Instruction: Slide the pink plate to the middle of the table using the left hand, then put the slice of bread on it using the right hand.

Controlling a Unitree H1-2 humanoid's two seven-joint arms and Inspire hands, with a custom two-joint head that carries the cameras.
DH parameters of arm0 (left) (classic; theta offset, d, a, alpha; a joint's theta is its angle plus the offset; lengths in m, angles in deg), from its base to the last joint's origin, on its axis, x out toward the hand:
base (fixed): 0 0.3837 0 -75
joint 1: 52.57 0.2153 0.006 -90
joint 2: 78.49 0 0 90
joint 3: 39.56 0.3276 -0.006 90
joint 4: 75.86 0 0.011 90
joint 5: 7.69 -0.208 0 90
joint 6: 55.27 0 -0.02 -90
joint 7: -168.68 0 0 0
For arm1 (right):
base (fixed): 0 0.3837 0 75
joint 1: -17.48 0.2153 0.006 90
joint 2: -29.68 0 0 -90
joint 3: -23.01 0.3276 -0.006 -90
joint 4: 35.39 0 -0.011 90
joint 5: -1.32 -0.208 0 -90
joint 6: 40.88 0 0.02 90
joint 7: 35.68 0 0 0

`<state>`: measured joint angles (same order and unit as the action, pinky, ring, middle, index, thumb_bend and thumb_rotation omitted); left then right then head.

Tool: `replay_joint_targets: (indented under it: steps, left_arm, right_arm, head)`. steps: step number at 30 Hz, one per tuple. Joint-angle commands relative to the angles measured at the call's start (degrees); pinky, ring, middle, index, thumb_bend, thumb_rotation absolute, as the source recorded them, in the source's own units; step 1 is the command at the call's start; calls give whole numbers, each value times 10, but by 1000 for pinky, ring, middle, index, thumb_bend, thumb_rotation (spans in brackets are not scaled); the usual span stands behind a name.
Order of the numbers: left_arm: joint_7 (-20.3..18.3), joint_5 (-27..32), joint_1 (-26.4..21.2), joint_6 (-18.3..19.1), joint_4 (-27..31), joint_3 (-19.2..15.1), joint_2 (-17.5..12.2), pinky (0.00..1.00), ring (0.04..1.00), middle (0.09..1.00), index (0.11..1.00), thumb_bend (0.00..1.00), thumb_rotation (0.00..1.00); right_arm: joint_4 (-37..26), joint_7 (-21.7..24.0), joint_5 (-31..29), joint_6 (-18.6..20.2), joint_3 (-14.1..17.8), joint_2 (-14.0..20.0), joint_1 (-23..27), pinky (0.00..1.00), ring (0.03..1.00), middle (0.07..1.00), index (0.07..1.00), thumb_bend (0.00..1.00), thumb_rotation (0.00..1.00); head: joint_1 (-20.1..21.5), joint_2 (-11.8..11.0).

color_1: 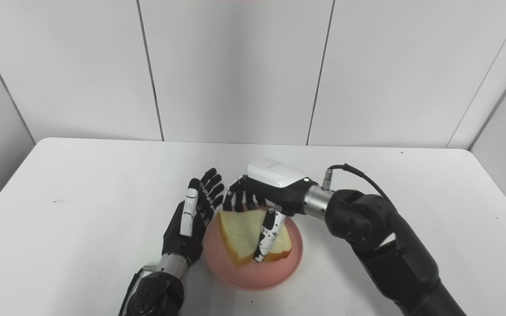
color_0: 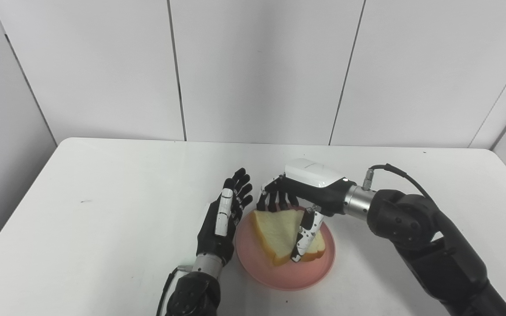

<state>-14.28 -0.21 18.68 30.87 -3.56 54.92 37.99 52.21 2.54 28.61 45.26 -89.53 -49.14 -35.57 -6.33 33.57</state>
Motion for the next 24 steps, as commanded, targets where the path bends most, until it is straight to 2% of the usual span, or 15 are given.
replay_joint_targets:
  steps: [1,9,18,22,23,24]
  left_arm:
    - [8,-12,-22,-25,10,1,13,904,924,917,870,704,954]
    - [8,-12,-19,-14,23,1,12,933,928,919,873,717,949]
    - [13,-18,-20,-18,24,-1,9,917,908,922,875,722,964]
    - [23,-27,-20,-22,26,-1,9,862,885,913,864,728,962]
    - [25,-28,-20,-21,27,-1,9,851,880,910,861,726,966]
    - [26,-29,-20,-20,28,-1,9,850,879,910,860,726,966]
  right_arm:
    - [-3,-19,7,-27,2,-3,22,349,401,495,536,514,0]
    - [47,-41,42,-71,-19,-10,23,346,400,494,540,513,0]
    - [59,-51,85,-75,-30,-13,21,376,409,496,545,513,0]
    - [65,-73,109,-83,-33,-18,14,434,421,502,541,515,0]
    - [64,-76,114,-84,-34,-18,13,524,566,586,511,521,67]
    - [63,-79,119,-85,-36,-17,12,533,578,605,509,521,81]
  head:
    - [0,1]
    - [4,5]
    - [11,5]
    - [14,6]
    - [15,6]
    - [15,6]
